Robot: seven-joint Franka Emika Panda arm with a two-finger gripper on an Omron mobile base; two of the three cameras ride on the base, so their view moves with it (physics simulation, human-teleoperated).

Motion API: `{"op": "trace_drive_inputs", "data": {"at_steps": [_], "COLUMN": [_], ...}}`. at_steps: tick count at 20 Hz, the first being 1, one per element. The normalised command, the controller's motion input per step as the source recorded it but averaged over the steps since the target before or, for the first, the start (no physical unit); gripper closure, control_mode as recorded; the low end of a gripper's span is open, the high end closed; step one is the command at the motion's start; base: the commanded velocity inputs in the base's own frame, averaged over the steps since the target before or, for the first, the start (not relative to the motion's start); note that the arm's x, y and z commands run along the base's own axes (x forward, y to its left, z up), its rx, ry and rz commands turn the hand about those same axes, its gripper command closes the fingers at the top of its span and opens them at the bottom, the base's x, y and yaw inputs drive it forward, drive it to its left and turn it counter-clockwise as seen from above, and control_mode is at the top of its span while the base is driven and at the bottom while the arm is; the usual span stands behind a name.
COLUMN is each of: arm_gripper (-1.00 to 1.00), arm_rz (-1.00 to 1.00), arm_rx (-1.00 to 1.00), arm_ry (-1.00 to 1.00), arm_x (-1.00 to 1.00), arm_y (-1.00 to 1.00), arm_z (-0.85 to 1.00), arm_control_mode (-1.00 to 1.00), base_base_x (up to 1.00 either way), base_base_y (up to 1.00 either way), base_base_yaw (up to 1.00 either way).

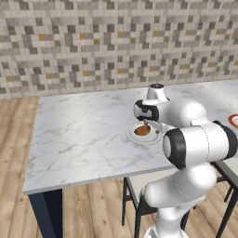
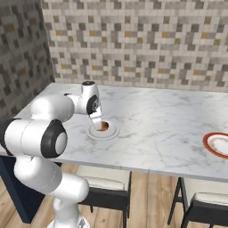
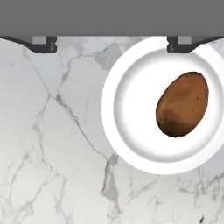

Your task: Transport the steak and potato to the fridge. Place the steak on the rack containing meat and place the potato on the rack containing the vegetable, ensuring meats and vegetables are on different racks.

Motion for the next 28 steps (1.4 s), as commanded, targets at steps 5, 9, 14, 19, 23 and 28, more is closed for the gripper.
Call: {"op": "trace_drive_inputs", "data": {"at_steps": [5, 9, 14, 19, 23, 28], "arm_gripper": [-1.0, -1.0, -1.0, -1.0, -1.0, -1.0], "arm_rz": [0.0, 0.0, 0.0, 0.0, 0.0, 0.0], "arm_rx": [0.0, 0.0, 0.0, 0.0, 0.0, 0.0], "arm_ry": [0.0, 0.0, 0.0, 0.0, 0.0, 0.0], "arm_x": [0.24, 0.26, 0.15, 0.14, 0.18, 0.17], "arm_y": [0.02, 0.06, 0.07, 0.02, 0.0, 0.02], "arm_z": [-0.06, -0.13, -0.16, -0.11, -0.19, -0.21], "arm_control_mode": [-1.0, -1.0, -1.0, -1.0, -1.0, -1.0], "base_base_x": [0.0, 0.0, 0.0, 0.0, 0.0, 0.0], "base_base_y": [0.0, 0.0, 0.0, 0.0, 0.0, 0.0], "base_base_yaw": [0.0, 0.0, 0.0, 0.0, 0.0, 0.0]}}
